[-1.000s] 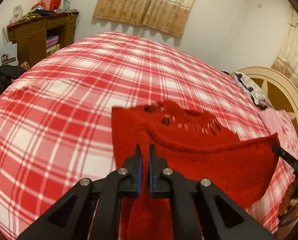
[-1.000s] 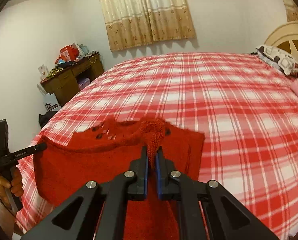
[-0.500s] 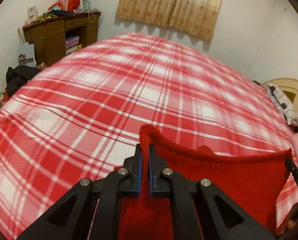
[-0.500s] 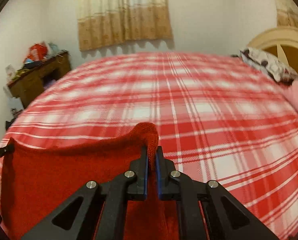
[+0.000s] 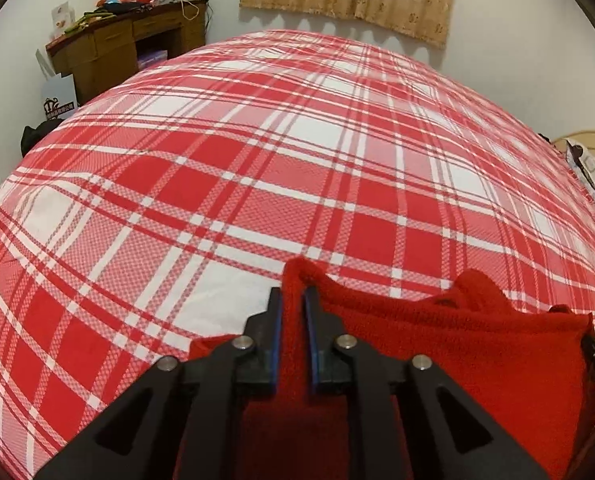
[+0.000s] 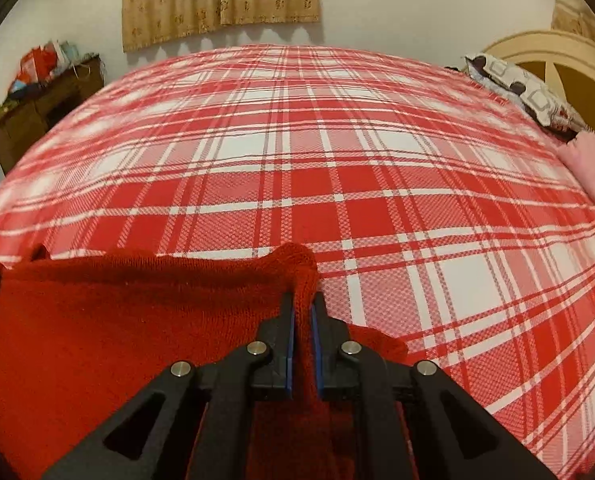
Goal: Fold small clothes
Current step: 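Open both tools to release the folded sweater and lift away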
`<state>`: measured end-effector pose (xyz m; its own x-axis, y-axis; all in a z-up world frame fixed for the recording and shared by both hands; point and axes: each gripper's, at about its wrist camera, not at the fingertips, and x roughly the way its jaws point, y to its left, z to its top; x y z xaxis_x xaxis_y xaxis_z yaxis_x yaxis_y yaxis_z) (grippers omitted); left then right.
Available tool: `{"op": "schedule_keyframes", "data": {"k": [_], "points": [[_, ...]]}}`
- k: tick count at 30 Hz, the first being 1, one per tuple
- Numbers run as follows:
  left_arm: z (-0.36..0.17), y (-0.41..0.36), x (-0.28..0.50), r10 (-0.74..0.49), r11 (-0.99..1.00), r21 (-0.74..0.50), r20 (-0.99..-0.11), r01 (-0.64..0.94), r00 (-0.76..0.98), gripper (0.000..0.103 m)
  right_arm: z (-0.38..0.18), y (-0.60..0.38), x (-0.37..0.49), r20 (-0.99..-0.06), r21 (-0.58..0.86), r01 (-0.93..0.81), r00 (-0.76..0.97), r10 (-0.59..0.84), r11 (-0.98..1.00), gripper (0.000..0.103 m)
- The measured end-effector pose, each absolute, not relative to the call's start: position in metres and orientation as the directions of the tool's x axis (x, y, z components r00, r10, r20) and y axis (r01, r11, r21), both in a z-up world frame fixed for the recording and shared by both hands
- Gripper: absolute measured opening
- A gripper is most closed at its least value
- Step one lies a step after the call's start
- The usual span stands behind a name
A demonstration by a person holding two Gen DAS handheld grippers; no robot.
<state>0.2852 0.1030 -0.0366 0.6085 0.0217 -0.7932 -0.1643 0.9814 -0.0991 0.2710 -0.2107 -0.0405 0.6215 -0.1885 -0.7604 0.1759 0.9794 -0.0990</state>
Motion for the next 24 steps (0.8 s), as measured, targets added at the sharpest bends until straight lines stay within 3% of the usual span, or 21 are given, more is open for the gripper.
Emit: {"op": "schedule_keyframes", "data": {"k": [2,4,5,7,9,10,17,24], "points": [[-0.036,0.103,0.284,0.034,0.982,-0.085,-0.796,-0.167,0.604,0.023,-0.038,-0.209,0.268,-0.766,-0.111,0.169,0.613,-0.193,0.979,0.011],[-0.032,0.106,0.28,0.042,0.982,-0.078,-0.8,-0.173,0.598,0.043,-0.022,-0.221,0.25,-0.742,-0.021,0.167,0.658,-0.127,0.986,0.011],[-0.027,0.108,0.271,0.029,0.984,-0.083,-0.798,-0.157,0.602,0.046,-0.014,-0.227,0.237,-0.718,0.024,0.177,0.688,-0.106,0.984,0.011],[-0.017,0.111,0.252,0.001,0.988,-0.096,-0.777,-0.12,0.629,0.05,0.003,-0.245,0.202,-0.673,0.119,0.198,0.736,-0.068,0.973,0.02],[-0.01,0.114,0.229,-0.013,0.993,-0.087,-0.768,-0.085,0.641,0.058,0.012,-0.261,0.16,-0.659,0.185,0.206,0.752,-0.035,0.961,0.035],[-0.005,0.115,0.211,-0.029,0.994,-0.092,-0.758,-0.062,0.651,0.061,0.013,-0.266,0.139,-0.653,0.209,0.2,0.757,-0.016,0.957,0.035],[0.0,0.128,0.111,-0.173,0.973,-0.229,-0.707,0.009,0.686,0.061,-0.007,-0.266,0.056,-0.688,0.272,0.145,0.72,0.087,0.951,0.035],[-0.017,0.12,0.083,-0.209,0.962,-0.273,-0.714,0.01,0.668,0.062,-0.03,-0.236,0.056,-0.729,0.224,0.08,0.675,0.112,0.971,0.035]]}}
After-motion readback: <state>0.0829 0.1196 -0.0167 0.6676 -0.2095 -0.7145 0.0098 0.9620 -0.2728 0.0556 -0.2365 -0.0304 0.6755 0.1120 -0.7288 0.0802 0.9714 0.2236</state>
